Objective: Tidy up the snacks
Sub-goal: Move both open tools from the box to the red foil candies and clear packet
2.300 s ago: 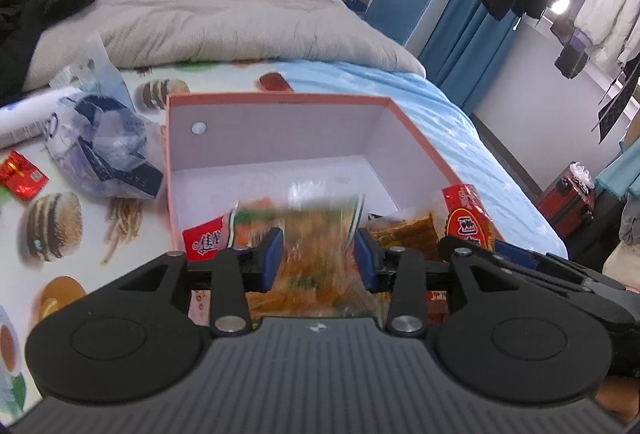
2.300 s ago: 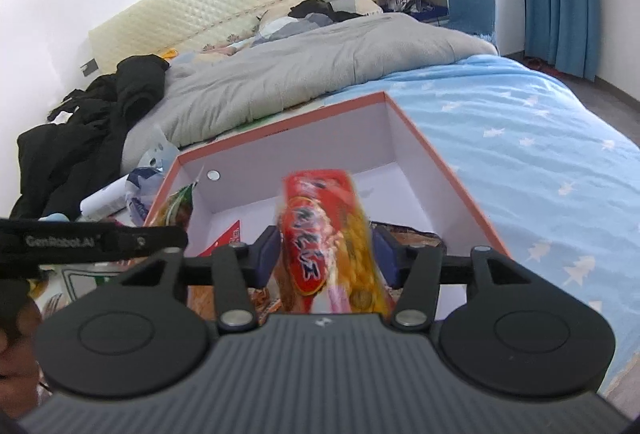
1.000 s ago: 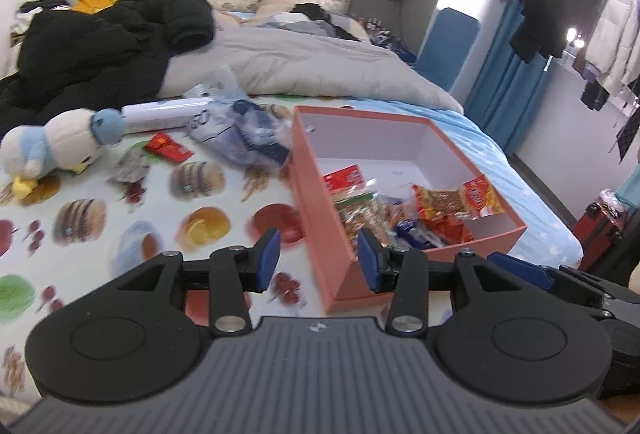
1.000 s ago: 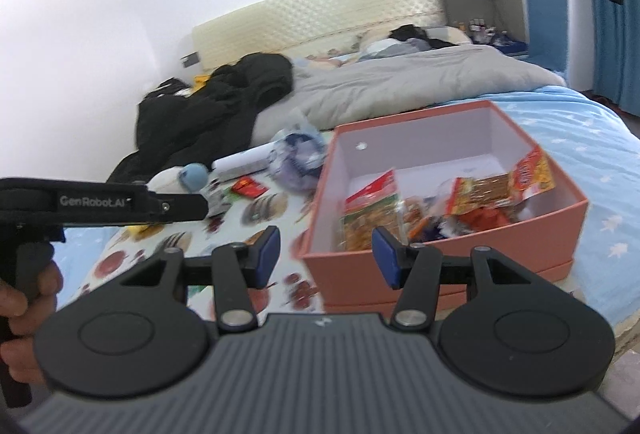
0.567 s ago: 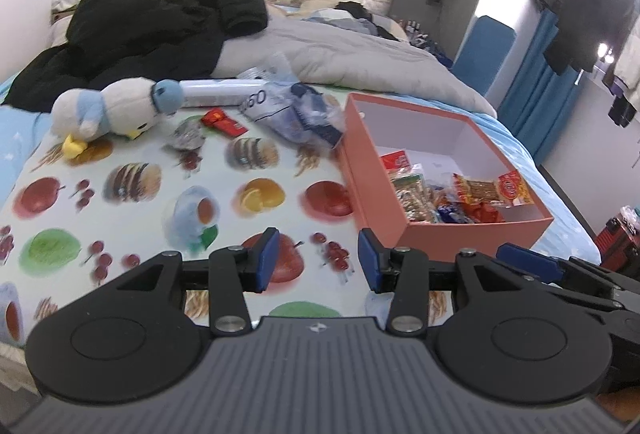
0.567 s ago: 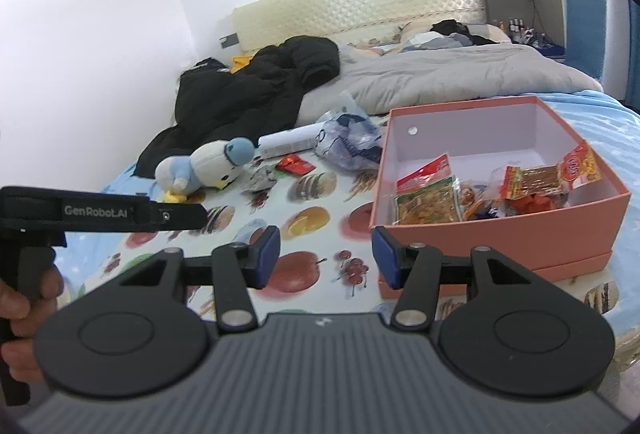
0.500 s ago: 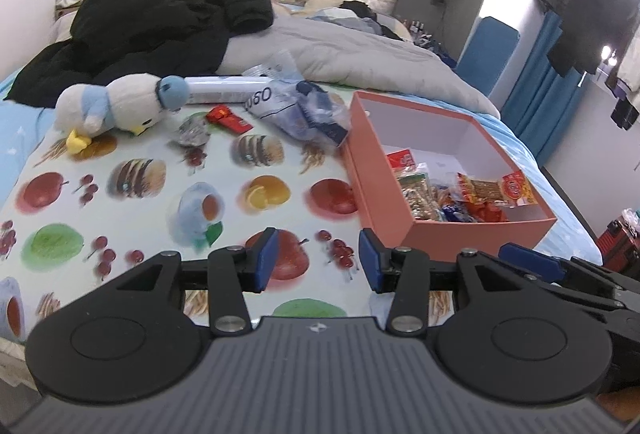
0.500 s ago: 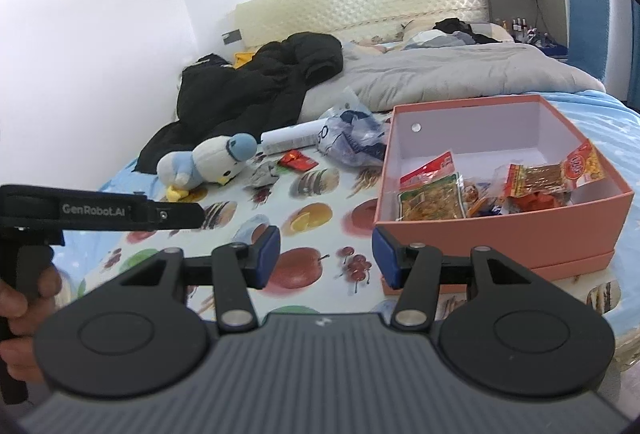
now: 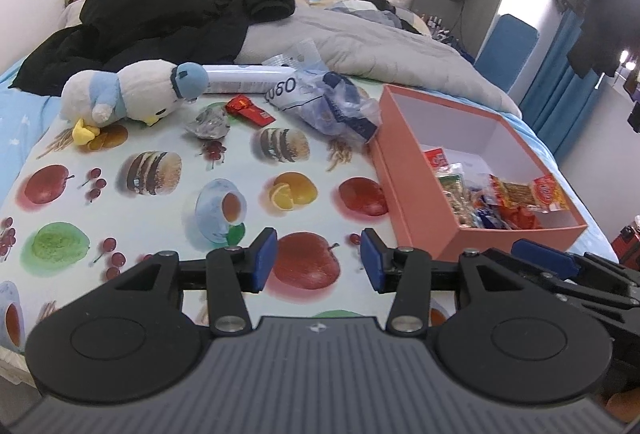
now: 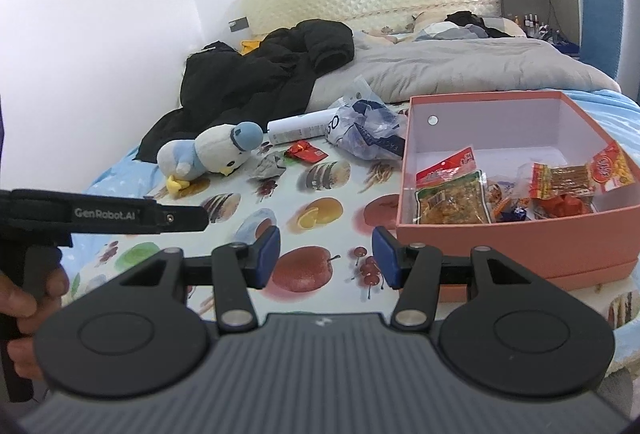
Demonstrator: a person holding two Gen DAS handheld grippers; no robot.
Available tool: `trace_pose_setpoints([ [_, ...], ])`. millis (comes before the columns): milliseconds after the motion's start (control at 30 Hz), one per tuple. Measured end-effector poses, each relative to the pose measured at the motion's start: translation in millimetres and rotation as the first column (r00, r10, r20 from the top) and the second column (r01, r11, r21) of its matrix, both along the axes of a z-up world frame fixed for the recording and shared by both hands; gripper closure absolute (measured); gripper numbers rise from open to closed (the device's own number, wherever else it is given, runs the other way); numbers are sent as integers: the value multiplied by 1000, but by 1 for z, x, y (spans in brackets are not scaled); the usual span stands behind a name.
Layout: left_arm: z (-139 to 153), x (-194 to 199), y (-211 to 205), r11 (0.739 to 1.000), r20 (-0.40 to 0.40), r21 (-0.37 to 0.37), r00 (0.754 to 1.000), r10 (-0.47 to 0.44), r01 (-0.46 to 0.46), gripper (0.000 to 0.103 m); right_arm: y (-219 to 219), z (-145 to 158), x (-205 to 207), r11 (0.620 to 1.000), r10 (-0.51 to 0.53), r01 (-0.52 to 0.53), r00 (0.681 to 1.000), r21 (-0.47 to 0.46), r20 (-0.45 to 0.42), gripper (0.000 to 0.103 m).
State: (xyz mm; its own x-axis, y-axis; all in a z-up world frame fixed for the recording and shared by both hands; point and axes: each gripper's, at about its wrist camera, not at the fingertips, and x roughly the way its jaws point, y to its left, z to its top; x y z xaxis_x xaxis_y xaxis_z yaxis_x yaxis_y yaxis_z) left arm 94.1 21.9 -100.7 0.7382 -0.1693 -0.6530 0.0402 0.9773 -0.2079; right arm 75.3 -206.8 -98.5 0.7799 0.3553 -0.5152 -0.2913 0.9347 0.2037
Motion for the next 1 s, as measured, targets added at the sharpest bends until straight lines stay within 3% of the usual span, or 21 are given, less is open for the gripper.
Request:
trace_pose_setpoints([
  [233, -17, 25, 20, 999, -20, 11, 999, 32, -32, 43, 13, -8, 25, 1000, 7, -7, 1000, -19, -4, 48],
  [333, -26, 35, 31, 998, -19, 14, 998, 54, -54, 28, 18, -10, 36, 1000, 12, -12, 1000, -23, -5, 46],
  [367, -30, 39, 36, 997, -18, 17, 997, 70, -69, 21, 21, -11, 39, 1000, 8, -8, 1000, -25, -6, 41],
  [467, -42, 54, 50, 994, -28, 27, 994, 102, -102, 21, 27, -14, 54, 1000, -7, 7, 1000, -26, -13, 11],
  [500, -45, 58, 55, 994, -30, 28, 993, 111, -110, 21, 30, -16, 59, 1000, -6, 5, 1000, -22, -17, 9],
  [800, -91, 117, 104, 985, -71, 24, 982, 172, -171, 21, 63, -38, 113, 999, 28, -29, 999, -29, -26, 9],
  [1000, -116, 173, 129, 987, -72, -14, 985, 158, -159, 21, 90, -55, 174, 994, 105, -106, 994, -35, -38, 9],
])
